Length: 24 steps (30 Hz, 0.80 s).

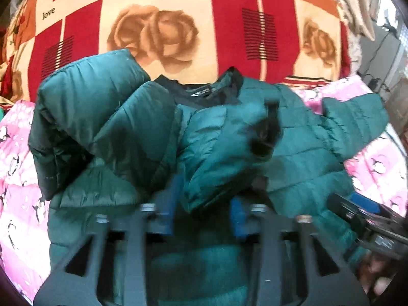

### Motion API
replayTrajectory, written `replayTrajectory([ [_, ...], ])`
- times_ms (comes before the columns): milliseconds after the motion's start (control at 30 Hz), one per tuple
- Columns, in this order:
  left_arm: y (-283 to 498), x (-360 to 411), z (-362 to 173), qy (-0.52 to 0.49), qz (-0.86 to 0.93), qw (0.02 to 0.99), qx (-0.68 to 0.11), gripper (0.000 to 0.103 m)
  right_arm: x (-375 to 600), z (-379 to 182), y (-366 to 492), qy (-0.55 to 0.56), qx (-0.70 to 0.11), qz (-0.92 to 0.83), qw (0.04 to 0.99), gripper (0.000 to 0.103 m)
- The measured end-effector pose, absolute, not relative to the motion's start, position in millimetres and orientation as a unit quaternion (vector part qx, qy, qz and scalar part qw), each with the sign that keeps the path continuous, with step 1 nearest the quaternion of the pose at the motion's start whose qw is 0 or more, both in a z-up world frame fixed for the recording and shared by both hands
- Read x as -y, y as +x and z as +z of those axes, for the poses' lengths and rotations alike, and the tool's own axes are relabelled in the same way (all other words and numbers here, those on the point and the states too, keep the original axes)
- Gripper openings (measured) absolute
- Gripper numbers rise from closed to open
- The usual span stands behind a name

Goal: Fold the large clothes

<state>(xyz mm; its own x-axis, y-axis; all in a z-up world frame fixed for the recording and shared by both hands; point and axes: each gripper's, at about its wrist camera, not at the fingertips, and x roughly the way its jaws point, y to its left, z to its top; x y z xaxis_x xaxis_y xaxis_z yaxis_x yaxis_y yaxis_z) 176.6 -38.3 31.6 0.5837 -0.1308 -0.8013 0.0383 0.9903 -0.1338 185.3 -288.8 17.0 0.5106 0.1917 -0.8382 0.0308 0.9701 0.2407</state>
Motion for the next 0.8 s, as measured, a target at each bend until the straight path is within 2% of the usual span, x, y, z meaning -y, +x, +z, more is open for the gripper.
replayTrajectory([
  [33,172.6,36.1,36.2,-0.057,-0.056,0.888,-0.452,0.064,288.8,16.8,185.5,0.117,-0.494,0.050,0.860,0.103],
  [100,163.6,31.9,48.9,-0.061,-0.067,0.891,-0.445,0.066,288.8,17.9,184.5,0.128,-0.497,0.054,0.857,0.103],
  [267,143.4,0.2,92.3,-0.073,-0.047,0.915,-0.393,0.067,283.6,26.2,184.9,0.146,-0.494,0.068,0.854,0.103],
  [367,136.2,-30.1,111.9,-0.080,0.003,0.933,-0.350,0.072,269.4,33.3,191.8,0.151,-0.492,0.092,0.853,0.103],
  [500,138.4,-68.1,112.7,-0.087,0.079,0.938,-0.327,0.072,244.9,37.2,208.5,0.149,-0.494,0.119,0.848,0.103],
  [600,147.4,-91.4,100.8,-0.103,0.105,0.929,-0.339,0.072,223.0,31.0,223.5,0.132,-0.502,0.129,0.845,0.101],
  [667,154.5,-102.3,90.0,-0.109,0.117,0.922,-0.352,0.072,206.9,19.9,233.6,0.119,-0.518,0.137,0.836,0.086],
  [700,157.6,-106.7,84.4,-0.111,0.125,0.918,-0.359,0.072,201.0,15.2,237.9,0.116,-0.524,0.142,0.832,0.084],
  [733,161.3,-113.0,78.6,-0.117,0.133,0.913,-0.366,0.072,195.8,10.1,242.2,0.115,-0.529,0.147,0.828,0.077],
  [767,164.2,-117.2,74.6,-0.125,0.137,0.910,-0.371,0.072,190.3,4.5,245.5,0.117,-0.526,0.151,0.829,0.062],
  [800,166.4,-122.3,70.7,-0.135,0.139,0.905,-0.378,0.072,188.0,2.6,246.7,0.119,-0.520,0.155,0.832,0.053],
])
